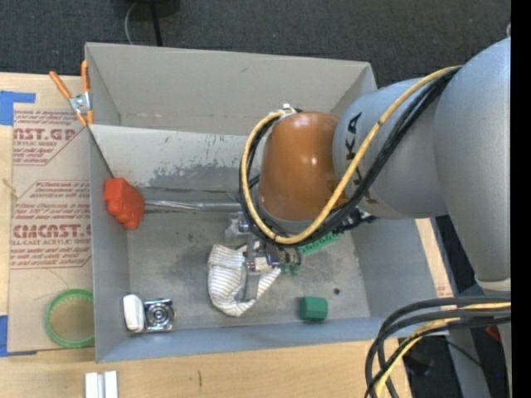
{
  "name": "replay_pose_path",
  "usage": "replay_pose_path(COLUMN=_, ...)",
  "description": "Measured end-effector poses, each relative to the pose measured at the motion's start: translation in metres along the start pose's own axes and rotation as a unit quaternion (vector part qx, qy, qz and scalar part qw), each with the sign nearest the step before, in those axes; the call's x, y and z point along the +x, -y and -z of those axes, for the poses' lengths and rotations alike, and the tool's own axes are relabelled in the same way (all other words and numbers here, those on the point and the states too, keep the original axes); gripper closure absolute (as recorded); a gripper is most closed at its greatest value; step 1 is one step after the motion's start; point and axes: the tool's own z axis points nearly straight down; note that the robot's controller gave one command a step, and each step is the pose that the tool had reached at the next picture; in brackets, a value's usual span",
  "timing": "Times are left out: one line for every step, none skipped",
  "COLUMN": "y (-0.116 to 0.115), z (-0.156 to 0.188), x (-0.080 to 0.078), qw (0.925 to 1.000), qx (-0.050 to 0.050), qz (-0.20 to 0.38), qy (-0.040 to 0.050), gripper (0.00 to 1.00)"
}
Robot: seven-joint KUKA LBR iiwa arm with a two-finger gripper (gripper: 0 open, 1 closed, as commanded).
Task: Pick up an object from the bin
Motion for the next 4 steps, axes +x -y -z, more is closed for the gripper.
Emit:
replay_pose_path(y=0.000, z=0.004, x=-0.002, qw=1.0000, qx=0.000, qz=-0.001, qy=0.0035, gripper=0.00)
replay_pose_path(y=0.006, z=-0.025, x=0.004, qw=0.9999, qx=-0.001, qz=-0.015, qy=0.0037, gripper=0.00)
replay_pose_path(y=0.019, z=-0.054, x=0.010, qw=0.9996, qx=-0.001, qz=0.028, qy=0.0034, gripper=1.00)
replay_pose_path(y=0.019, z=-0.054, x=0.010, qw=0.9996, qx=-0.001, qz=0.028, qy=0.0034, gripper=1.00)
